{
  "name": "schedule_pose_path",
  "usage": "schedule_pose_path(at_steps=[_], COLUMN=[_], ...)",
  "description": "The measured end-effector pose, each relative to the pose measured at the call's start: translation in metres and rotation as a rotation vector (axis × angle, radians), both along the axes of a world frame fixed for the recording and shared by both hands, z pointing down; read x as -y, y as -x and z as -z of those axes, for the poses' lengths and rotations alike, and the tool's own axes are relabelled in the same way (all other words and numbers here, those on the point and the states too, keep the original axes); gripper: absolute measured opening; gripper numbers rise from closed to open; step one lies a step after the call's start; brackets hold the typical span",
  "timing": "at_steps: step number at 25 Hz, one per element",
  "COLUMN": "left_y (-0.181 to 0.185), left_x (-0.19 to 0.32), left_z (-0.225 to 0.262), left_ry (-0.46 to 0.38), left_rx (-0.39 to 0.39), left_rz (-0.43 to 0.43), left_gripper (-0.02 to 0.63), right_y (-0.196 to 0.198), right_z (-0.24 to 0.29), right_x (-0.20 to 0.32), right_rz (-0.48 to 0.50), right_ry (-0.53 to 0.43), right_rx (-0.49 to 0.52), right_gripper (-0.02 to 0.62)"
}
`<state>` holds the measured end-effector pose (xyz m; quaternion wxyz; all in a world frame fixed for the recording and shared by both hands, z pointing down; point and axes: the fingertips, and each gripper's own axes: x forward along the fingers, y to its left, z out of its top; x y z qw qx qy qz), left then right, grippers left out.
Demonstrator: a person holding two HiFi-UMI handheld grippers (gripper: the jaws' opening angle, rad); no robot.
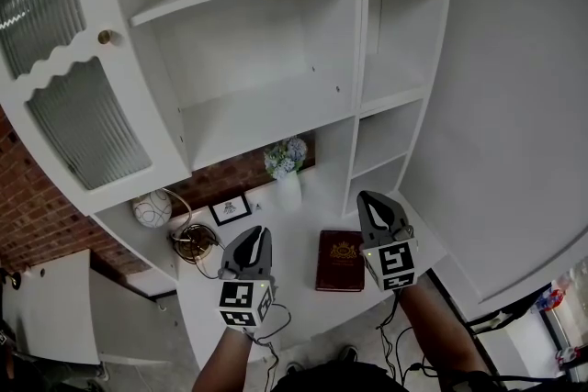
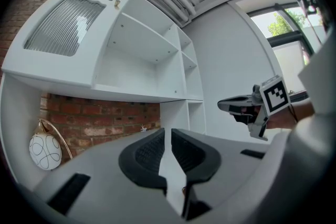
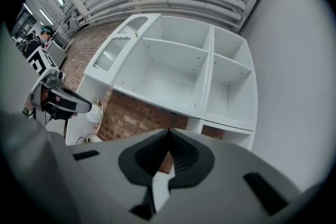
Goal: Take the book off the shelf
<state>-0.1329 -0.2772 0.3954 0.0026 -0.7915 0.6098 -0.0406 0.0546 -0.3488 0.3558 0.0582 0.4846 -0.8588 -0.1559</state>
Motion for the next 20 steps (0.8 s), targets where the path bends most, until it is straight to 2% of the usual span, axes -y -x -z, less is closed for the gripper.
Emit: schedule_pose_path(at_steps=[20], left_y=[0.008], left_x=[-0.01], left_z=[-0.005], left_ry=[0.008], left_rx=[-0.004], left_rz=[-0.001], left_gripper=[0.04], right_y=[0.007], right_z=[-0.016], right_x=[-0.006], right_rz=[0.006], right_ry=[0.064], right_rx=[-0.038], right_gripper=[0.0])
